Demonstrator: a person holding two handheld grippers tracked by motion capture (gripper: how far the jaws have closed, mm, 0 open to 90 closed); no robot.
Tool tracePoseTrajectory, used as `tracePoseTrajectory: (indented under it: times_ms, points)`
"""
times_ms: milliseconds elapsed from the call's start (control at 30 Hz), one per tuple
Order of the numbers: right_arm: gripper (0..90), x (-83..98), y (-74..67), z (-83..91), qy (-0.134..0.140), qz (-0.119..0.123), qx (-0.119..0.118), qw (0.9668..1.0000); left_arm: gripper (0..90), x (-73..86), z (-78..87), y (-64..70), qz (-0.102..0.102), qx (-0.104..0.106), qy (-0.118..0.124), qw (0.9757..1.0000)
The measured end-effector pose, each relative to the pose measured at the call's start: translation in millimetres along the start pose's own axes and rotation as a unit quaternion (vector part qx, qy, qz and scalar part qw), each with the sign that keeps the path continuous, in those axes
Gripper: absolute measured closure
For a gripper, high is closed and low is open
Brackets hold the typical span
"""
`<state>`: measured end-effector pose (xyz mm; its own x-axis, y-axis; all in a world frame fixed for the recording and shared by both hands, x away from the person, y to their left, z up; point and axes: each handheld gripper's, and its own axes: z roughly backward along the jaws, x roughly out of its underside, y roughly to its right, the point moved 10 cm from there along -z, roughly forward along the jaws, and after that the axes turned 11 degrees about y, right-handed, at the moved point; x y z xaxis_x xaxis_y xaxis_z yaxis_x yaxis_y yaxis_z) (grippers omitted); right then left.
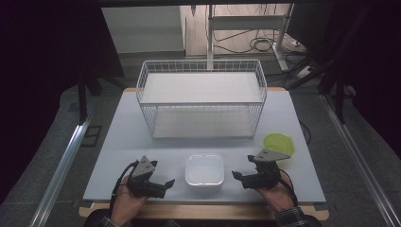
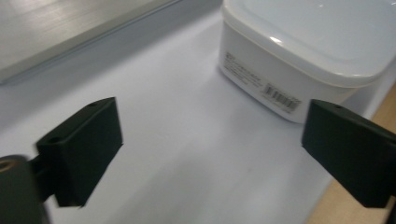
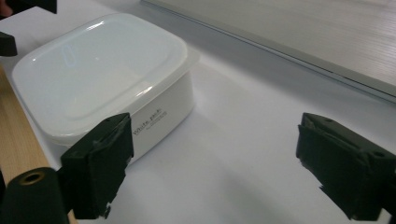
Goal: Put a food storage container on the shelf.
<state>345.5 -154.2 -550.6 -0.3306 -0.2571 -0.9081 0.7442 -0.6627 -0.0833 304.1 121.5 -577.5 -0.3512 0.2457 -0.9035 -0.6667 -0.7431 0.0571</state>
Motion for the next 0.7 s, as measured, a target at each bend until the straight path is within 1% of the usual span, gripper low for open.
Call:
tracePoseTrajectory:
  times_ms: [33, 100, 167, 233, 300, 400, 433, 500, 533, 567, 700]
  points:
    - [9.7, 0.3, -1.8, -1.3, -0.002, 0.002, -0.003, 1.0000, 2.3, 2.5, -0.7, -2.3, 0.008, -0.002, -0.005, 1.0000]
    - [8.8, 0.4, -3.2, -2.4, -0.003, 0.006, -0.003, 1.0000, 2.5, 2.1, -0.1, -2.5, 0.026, 0.000, -0.009, 0.9996]
    - [8.2, -0.7, -5.2, -2.7, -0.002, 0.010, -0.006, 0.9999, 3.5, -0.2, 0.4, -0.6, 0.035, 0.006, -0.009, 0.9993]
    - [7.1, -3.5, -6.5, -3.0, 0.003, 0.016, -0.005, 0.9999, 3.3, -2.7, 0.0, 2.4, 0.037, 0.012, -0.010, 0.9992]
    - [5.2, -5.1, -9.2, -3.2, -0.001, 0.016, -0.005, 0.9999, 2.3, -5.0, -2.0, 5.6, 0.039, 0.017, -0.016, 0.9990]
    - [3.5, -8.6, -16.5, -3.8, -0.004, 0.011, -0.013, 0.9998, 3.1, -12.8, -4.2, 11.8, 0.043, 0.033, -0.009, 0.9985]
    - [3.6, -10.3, -18.7, -3.9, -0.002, 0.011, -0.015, 0.9998, 3.3, -15.5, -5.0, 13.7, 0.042, 0.037, -0.007, 0.9984]
    - [4.0, -12.1, -23.3, -3.9, -0.010, 0.009, -0.018, 0.9997, 3.7, -21.3, -6.5, 17.2, 0.039, 0.045, -0.001, 0.9982]
    - [4.5, -13.3, -25.5, -3.9, -0.012, 0.009, -0.019, 0.9997, 4.0, -21.3, -6.5, 17.2, 0.039, 0.045, -0.001, 0.9982]
    - [5.7, -14.4, -29.0, -3.9, -0.015, 0.008, -0.026, 0.9995, 4.6, -26.9, -9.0, 20.8, 0.041, 0.059, 0.002, 0.9974]
    - [7.8, -14.5, -36.1, -7.7, -0.028, 0.004, -0.039, 0.9988, 6.0, -33.1, -15.6, 26.5, 0.048, 0.085, 0.004, 0.9952]
